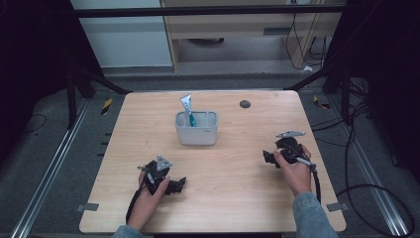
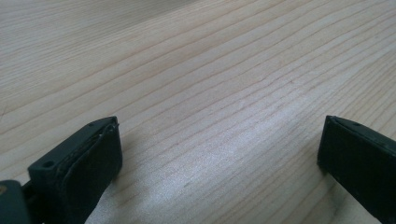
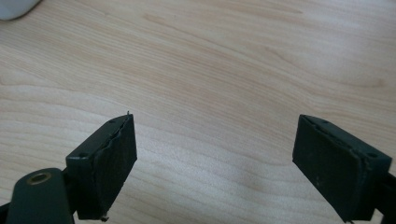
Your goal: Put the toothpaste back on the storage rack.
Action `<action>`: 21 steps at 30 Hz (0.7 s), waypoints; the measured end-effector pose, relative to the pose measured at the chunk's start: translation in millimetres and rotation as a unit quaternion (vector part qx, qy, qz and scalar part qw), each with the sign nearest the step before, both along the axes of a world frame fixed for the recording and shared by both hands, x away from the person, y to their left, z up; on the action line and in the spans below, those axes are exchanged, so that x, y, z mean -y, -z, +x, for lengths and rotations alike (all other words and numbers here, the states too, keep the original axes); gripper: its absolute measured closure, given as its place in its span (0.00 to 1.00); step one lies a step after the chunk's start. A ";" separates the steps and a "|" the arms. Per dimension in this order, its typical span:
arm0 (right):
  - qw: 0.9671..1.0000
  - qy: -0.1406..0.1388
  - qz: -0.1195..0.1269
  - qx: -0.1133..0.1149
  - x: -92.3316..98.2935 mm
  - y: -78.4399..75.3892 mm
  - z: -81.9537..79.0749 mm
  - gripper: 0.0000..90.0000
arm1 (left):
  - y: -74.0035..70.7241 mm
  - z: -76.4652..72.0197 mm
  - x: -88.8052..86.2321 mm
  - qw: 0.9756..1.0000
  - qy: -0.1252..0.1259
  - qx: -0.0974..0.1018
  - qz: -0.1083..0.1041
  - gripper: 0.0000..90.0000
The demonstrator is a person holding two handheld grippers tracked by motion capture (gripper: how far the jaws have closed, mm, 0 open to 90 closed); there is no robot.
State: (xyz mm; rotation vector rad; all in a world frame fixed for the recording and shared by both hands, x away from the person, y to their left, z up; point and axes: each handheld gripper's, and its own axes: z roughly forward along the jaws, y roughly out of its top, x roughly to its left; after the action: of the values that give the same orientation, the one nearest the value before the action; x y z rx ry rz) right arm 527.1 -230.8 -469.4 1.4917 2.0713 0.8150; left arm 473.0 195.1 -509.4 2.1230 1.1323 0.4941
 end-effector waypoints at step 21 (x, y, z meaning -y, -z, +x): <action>0.999 0.033 0.008 -0.006 -0.3 28.4 5.9 0.16 | 0.0 0.0 0.0 1.000 0.000 0.000 0.000 0.00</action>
State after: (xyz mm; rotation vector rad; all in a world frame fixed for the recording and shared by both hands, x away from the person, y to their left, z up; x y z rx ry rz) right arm 533.0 -230.4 -497.9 1.5692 2.0176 0.8009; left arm 473.0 195.1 -509.4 2.1231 1.1322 0.4940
